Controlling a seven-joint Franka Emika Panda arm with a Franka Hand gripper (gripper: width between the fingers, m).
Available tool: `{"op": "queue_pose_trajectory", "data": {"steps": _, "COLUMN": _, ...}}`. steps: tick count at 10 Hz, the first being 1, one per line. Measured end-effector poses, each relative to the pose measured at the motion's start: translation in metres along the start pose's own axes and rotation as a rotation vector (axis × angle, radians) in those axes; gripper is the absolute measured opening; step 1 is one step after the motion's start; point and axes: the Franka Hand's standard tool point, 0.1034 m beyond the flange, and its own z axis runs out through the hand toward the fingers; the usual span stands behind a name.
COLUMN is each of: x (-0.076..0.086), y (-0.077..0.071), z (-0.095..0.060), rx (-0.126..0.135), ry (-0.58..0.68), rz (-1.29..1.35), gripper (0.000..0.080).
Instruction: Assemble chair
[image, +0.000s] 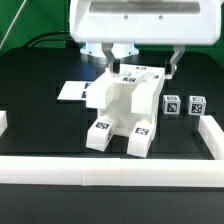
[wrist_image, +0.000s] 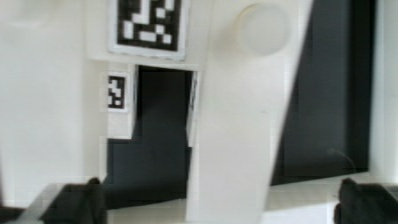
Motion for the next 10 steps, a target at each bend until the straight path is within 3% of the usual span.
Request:
{"op": "queue_pose_trajectory", "data": {"steps": 1, "x": -0.010, "y": -0.007, "z": -0.007, "rx": 0.009, "ry": -0.001, "rz": 0.022, "gripper": 0.0649}}
{"op": "queue_pose_trajectory", "data": {"steps": 3, "x": -0.031, "y": -0.042, "z": -0.014, "rx": -0.004, "ry": 0.008, "rz": 0.103, "gripper": 0.0649}}
{"op": "queue_pose_trajectory", "data": {"steps": 7, "x": -0.032, "y": -0.042, "z": -0.011, "rx": 0.001, "ry": 0.004, "rz": 0.081, "gripper": 0.0649}}
{"op": "queue_pose_trajectory", "data": {"steps": 10, "x": -0.072, "y": -0.061, "z": -0.004, "rx": 0.023, "ry": 0.020, "rz": 0.109, "gripper": 0.0649}}
